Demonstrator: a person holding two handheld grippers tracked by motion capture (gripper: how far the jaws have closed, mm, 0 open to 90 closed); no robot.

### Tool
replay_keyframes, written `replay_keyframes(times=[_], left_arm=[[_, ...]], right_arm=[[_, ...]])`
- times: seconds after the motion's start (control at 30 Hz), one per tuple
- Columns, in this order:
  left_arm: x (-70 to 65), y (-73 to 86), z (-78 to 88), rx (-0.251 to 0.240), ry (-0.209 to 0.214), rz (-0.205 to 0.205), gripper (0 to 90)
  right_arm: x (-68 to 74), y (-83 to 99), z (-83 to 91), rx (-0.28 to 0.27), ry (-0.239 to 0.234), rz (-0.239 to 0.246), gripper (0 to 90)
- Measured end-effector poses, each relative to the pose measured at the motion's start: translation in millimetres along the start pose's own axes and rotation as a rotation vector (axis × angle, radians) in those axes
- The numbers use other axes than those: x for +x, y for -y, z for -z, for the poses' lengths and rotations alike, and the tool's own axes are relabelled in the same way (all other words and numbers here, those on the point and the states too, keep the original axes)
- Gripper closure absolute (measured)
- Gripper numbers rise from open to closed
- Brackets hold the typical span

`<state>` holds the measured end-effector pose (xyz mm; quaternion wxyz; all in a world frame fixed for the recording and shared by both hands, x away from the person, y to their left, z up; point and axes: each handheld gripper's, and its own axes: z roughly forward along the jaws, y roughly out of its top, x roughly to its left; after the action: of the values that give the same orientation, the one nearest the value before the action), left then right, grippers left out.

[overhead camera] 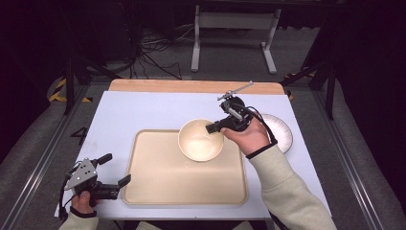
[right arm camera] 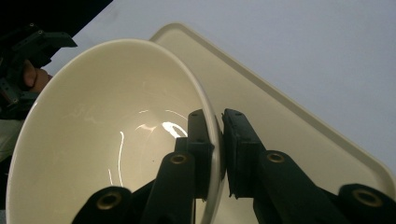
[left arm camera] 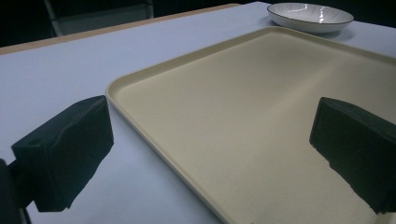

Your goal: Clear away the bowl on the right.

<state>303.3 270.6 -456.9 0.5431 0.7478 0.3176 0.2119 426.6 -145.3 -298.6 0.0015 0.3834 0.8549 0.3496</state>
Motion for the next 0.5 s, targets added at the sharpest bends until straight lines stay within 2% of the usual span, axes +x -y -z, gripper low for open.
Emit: replay_keyframes(times=[0.2, 0.5], left_arm=[[0.0, 0.0, 0.1, -0.001, 0.002, 0.001, 0.3], [0.1, -0.2, 0.4, -0.002, 0.003, -0.003, 0.3]], right_arm=[[3.5, -1.3, -9.3, -0.01, -0.028, -0.001, 81.9], [4.5, 1.5, -37.3, 0.026, -0.049, -0.008, 81.8]])
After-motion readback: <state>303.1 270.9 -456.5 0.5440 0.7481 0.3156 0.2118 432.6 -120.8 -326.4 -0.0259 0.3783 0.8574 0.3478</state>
